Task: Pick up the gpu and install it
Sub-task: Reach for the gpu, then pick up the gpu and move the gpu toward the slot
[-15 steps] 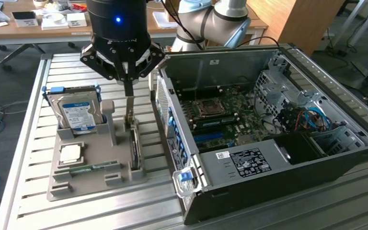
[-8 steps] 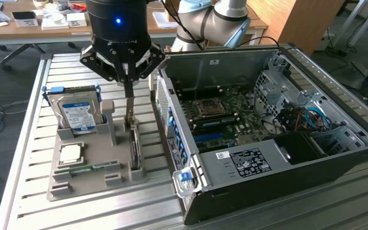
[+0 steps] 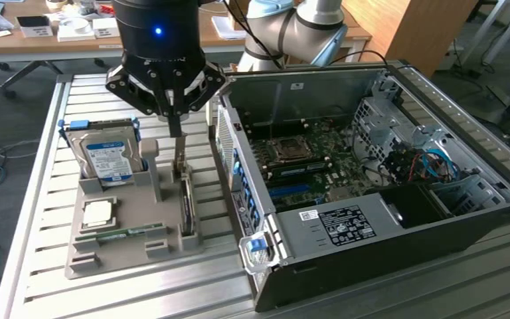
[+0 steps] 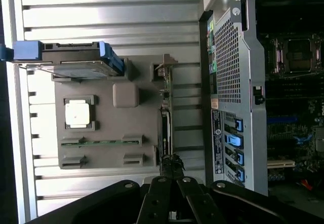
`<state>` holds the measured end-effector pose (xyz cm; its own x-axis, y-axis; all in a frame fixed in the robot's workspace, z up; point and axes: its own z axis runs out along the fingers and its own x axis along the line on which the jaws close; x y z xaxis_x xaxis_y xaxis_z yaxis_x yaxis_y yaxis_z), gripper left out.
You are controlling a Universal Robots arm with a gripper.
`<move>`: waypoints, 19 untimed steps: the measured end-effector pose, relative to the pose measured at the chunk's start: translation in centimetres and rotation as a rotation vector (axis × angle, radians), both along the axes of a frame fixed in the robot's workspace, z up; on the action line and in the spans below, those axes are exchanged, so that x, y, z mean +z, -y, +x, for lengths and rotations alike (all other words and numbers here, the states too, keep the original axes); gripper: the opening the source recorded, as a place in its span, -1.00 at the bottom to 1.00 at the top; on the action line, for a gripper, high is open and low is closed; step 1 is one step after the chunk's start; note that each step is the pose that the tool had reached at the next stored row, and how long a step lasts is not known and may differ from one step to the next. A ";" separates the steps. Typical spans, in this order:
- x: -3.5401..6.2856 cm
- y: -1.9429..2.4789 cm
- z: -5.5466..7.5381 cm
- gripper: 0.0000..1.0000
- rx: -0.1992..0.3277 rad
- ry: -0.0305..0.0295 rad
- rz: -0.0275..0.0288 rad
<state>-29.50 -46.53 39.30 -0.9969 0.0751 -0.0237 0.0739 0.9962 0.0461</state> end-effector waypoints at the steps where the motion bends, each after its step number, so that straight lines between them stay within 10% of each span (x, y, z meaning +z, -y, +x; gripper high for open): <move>1: 0.00 0.01 -0.1 -0.79 0.000 0.0000 0.0000; 19: 0.00 0.05 -0.3 -0.79 0.000 0.0000 -0.0001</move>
<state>-29.75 -46.58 39.30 -0.9969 0.0751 -0.0237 0.0740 0.9962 0.0460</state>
